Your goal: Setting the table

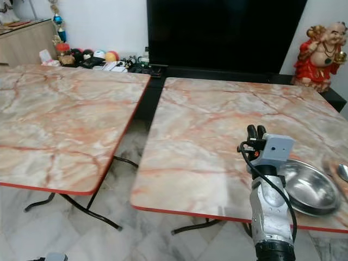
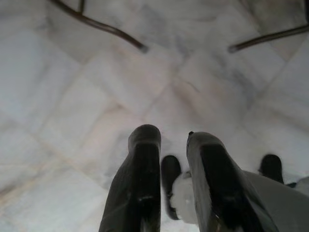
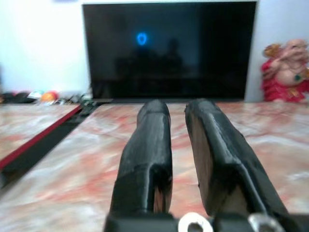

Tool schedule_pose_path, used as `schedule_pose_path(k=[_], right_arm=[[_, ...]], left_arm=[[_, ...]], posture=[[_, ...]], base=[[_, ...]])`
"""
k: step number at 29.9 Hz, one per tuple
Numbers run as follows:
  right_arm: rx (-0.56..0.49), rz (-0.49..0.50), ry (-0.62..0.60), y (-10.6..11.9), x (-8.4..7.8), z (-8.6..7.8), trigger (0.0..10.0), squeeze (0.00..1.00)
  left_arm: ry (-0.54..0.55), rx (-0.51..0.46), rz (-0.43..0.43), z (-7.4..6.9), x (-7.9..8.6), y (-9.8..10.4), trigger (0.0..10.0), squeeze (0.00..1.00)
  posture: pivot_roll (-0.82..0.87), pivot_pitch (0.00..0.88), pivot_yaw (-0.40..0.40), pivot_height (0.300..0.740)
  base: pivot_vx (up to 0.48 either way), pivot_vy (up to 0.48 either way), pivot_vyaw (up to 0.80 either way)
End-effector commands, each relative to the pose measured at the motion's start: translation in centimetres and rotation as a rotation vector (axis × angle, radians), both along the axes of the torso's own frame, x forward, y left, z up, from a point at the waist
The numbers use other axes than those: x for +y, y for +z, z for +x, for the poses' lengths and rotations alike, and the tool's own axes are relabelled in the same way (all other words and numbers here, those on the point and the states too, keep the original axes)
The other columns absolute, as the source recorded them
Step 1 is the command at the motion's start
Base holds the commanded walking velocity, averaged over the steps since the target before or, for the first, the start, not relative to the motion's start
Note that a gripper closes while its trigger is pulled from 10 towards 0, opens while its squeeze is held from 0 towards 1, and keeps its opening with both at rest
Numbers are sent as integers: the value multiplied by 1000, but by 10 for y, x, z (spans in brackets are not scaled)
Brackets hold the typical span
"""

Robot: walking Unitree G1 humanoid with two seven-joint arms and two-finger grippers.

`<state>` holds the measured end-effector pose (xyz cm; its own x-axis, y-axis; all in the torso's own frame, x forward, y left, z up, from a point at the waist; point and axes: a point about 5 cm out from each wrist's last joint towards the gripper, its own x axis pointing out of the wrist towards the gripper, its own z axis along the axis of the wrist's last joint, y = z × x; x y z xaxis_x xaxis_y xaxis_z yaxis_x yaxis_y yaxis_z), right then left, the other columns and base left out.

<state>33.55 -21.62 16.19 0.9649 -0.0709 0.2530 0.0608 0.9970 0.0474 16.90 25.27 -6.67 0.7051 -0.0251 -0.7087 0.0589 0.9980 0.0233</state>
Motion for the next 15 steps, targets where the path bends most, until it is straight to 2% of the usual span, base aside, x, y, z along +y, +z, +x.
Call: schedule_pose_path(k=[1, 10, 15], right_arm=[[-29, -6, 20, 9, 7, 3, 10000, 0], [-38, -6, 42, 10, 16, 5, 10000, 0], [-40, 0, 38, 11, 16, 6, 10000, 0]], left_arm=[[23, 25, 8, -8, 6, -2, 10000, 0], [47, 17, 6, -7, 8, -1, 10000, 0], [49, 17, 4, -7, 8, -1, 10000, 0]], posture=[[87, 0, -29, 740], [94, 23, -26, 740], [94, 27, -26, 740]], base=[[0, 480, 0], [0, 480, 0], [0, 480, 0]])
